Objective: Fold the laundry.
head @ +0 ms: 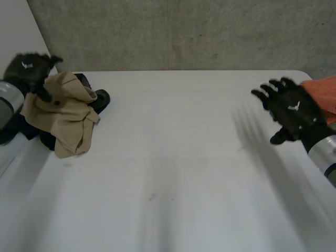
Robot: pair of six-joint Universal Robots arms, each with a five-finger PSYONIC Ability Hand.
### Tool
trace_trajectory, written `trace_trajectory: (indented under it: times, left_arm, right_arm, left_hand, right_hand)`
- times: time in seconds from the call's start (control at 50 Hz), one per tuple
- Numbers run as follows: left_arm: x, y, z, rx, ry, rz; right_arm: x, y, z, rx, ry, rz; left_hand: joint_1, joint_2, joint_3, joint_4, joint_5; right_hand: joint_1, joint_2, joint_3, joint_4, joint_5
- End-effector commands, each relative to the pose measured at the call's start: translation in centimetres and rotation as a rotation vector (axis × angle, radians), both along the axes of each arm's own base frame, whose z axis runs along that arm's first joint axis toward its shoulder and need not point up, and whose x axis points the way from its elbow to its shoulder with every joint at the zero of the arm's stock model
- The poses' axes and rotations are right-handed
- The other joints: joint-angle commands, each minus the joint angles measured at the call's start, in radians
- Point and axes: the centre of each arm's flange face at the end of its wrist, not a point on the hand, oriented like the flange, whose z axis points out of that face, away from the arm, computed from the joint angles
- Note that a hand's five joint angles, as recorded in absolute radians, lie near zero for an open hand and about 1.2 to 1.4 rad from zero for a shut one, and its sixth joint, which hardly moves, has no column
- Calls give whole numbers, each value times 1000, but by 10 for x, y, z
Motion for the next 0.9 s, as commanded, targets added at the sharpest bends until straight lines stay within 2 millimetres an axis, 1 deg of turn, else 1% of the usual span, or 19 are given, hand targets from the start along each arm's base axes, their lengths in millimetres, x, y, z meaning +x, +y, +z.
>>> trace_trajectory:
  times: [0.02,0.04,0.14,0.16,0.22,0.24,0.3,0.32,0.44,0.46,0.54,0.6,0.62,0.66,0.68,0.76,0.78,0.84,0.9]
  left_arm:
    - [2,-25,-37,40,8,1]
    - [-1,-24,-36,35,10,-5]
    - [-30,-12,-16,-29,64,-67]
    - [-49,1,4,-66,102,-117]
    - [-75,22,29,-124,158,-189]
    - [-92,36,39,-156,191,-239]
    - [-125,62,47,-171,246,-338]
    - [-149,82,50,-170,279,-411]
    - [-222,149,37,-78,355,-636]
    - [-241,168,26,-42,358,-698]
    - [-273,202,-2,25,339,-798]
    - [-276,203,-4,22,339,-792]
    - [-275,200,-1,5,336,-764]
    - [-271,195,1,-17,327,-718]
    - [-268,191,1,-27,322,-690]
    - [-230,149,12,-117,255,-455]
    - [-206,129,18,-151,226,-340]
    - [-161,97,22,-186,175,-146]
    - [-135,78,21,-190,147,-44]
  right_arm:
    - [-5,-4,-21,64,21,-40]
    - [-6,-4,-22,65,22,-47]
    - [-8,-5,-21,63,23,-64]
    - [-8,-5,-21,63,21,-67]
    - [-9,-6,-20,60,22,-81]
    - [-9,-6,-20,59,22,-84]
    - [-11,-6,-19,59,18,-103]
    - [-12,-7,-19,60,17,-111]
    - [-16,-8,-16,54,16,-161]
    - [-16,-8,-17,55,17,-163]
    - [-16,-7,-18,61,17,-157]
    - [-15,-4,-22,73,17,-147]
    - [-15,-3,-22,74,19,-147]
    - [-15,-2,-24,80,21,-146]
    - [-15,-2,-24,79,22,-144]
    - [-15,-3,-24,78,23,-144]
    - [-14,-3,-24,78,23,-142]
    - [-13,-3,-25,80,26,-138]
    - [-12,-1,-26,84,27,-134]
  left_hand:
    - [1077,877,880,875,874]
    - [1200,1001,1004,999,998]
    - [1202,1002,1005,1000,999]
    - [1202,1002,1005,1000,999]
    - [1202,1002,1005,1000,999]
    - [1202,1002,1005,1000,999]
    - [1202,1002,1005,1000,999]
    - [1202,1002,1005,1000,999]
    - [1202,1002,1005,1000,999]
    - [1202,1002,1005,1000,999]
    - [1202,1002,1005,1000,999]
    - [1202,1002,1005,1000,999]
    - [688,488,491,486,485]
    - [189,-11,-8,-12,-14]
    - [76,-123,-121,-125,-126]
    - [-16,-215,-213,-217,-218]
    - [-19,-219,-216,-220,-222]
    - [7,-192,-189,-194,-195]
    - [54,-145,-142,-147,-148]
  right_hand:
    - [-53,-43,-42,-43,-49]
    - [-53,-43,-42,-43,-49]
    - [-53,-43,-42,-43,-49]
    - [-53,-43,-42,-43,-49]
    - [-53,-43,-42,-43,-49]
    - [-53,-43,-42,-43,-49]
    - [-53,-43,-42,-43,-49]
    - [-53,-43,-42,-43,-49]
    - [-53,-43,-42,-43,-49]
    - [-53,-43,-42,-43,-49]
    - [-53,-43,-42,-43,-49]
    - [-53,-43,-42,-43,-49]
    - [-53,-43,-42,-43,-49]
    - [-53,-43,-42,-43,-49]
    - [-53,-43,-42,-43,-49]
    - [-53,-43,-42,-43,-49]
    - [-53,-43,-42,-43,-49]
    - [-53,-43,-42,-43,-49]
    - [-53,-43,-42,-43,-49]
